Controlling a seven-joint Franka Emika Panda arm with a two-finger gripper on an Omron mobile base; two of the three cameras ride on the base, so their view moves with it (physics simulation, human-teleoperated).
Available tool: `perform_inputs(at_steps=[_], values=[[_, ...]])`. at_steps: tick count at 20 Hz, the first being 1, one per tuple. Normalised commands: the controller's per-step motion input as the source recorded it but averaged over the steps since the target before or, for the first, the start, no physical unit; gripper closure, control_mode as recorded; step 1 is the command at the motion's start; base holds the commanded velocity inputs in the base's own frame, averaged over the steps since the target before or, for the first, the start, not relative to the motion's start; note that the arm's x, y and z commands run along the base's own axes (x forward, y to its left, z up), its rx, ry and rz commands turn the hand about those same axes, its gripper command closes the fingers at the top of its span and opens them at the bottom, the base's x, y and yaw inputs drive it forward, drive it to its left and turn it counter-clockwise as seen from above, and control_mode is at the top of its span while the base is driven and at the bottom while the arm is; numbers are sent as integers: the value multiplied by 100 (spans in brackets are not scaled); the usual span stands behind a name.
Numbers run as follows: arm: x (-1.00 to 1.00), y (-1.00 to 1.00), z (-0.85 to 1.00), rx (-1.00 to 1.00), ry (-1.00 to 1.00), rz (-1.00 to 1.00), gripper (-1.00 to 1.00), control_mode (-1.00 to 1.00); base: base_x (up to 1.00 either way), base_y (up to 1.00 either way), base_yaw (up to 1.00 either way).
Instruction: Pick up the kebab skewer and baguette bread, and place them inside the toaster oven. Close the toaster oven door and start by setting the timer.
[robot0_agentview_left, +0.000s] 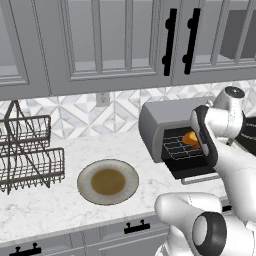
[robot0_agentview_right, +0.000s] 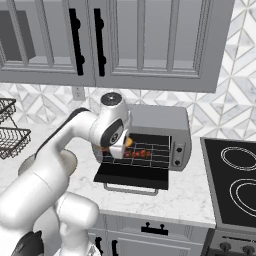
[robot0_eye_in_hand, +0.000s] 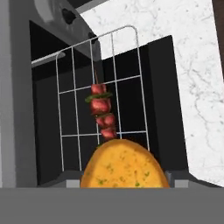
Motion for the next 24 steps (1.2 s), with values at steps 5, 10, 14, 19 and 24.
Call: perform_inputs(at_steps=[5, 10, 14, 19, 24], values=[[47, 0, -49, 11, 0, 0, 100, -100, 0, 0, 0], [34, 0, -42, 1, 0, 0, 100, -100, 0, 0, 0], [31, 0, -41, 0, 0, 0, 100, -100, 0, 0, 0], [40, 0, -31, 0, 0, 0, 100, -100, 0, 0, 0], [23, 0, -26, 0, 1, 0, 100, -100, 0, 0, 0]])
